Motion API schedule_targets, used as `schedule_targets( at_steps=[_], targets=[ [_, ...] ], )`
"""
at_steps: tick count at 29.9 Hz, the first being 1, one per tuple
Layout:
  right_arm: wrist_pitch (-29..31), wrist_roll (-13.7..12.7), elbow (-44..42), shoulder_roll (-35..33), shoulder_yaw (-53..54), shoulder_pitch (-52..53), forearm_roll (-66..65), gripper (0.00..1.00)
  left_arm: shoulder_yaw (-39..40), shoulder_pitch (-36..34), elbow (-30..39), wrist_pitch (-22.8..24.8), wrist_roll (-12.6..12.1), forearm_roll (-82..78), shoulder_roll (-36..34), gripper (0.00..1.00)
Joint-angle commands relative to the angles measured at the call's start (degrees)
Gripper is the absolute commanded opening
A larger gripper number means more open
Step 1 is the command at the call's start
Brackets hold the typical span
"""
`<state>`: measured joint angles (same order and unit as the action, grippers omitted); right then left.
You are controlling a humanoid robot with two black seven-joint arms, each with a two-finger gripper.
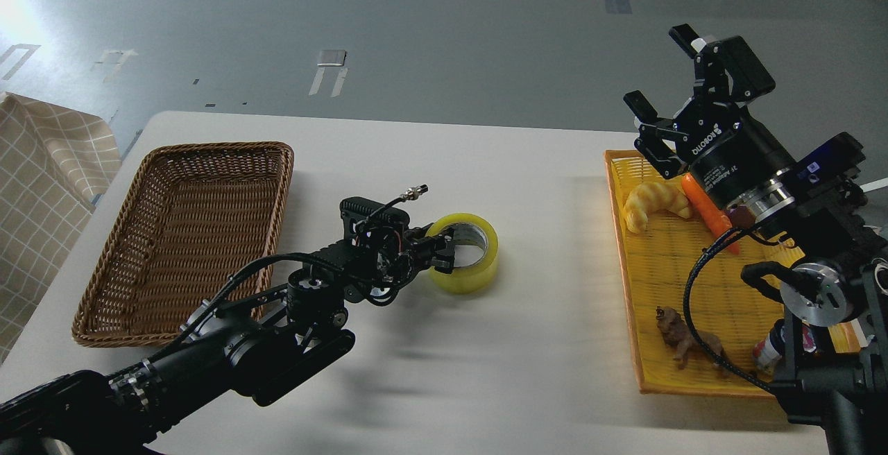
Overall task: Place and transfer tape with both arms
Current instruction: 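Grasp the tape roll with the left gripper, then carry the tape roll with the left gripper over the wicker basket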
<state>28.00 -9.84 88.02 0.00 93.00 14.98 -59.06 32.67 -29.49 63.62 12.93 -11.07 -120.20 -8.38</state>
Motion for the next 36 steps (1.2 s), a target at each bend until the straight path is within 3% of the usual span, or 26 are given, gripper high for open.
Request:
schedule_targets(
  at_steps=[1, 5, 24, 36],
  targets=[
    [0.00, 0.00, -0.04, 0.00, 0.08, -0.30, 0.00, 1.00, -0.07, -0.04, -0.07, 0.87, 0.00, 0.05, -0.06, 0.16],
    [0.00, 0.00, -0.12, 0.00, -0.01, -0.39, -0.09, 1.00, 0.02, -0.47, -0.07, 0.96, 0.52, 0.05, 0.12, 0.10],
    [0.00, 0.00, -0.12, 0.00, 0.08, -0.39, -0.09, 1.00, 0.11, -5.92, 2.04, 0.87, 0.35, 1.81, -0.23, 0.09],
    [0.00, 0.00, -0.48, 0.00, 0.08, -0.13, 0.00, 1.00, 0.11, -11.72, 3.62, 2.27, -0.09, 1.90, -6.55, 0.09]
  ],
)
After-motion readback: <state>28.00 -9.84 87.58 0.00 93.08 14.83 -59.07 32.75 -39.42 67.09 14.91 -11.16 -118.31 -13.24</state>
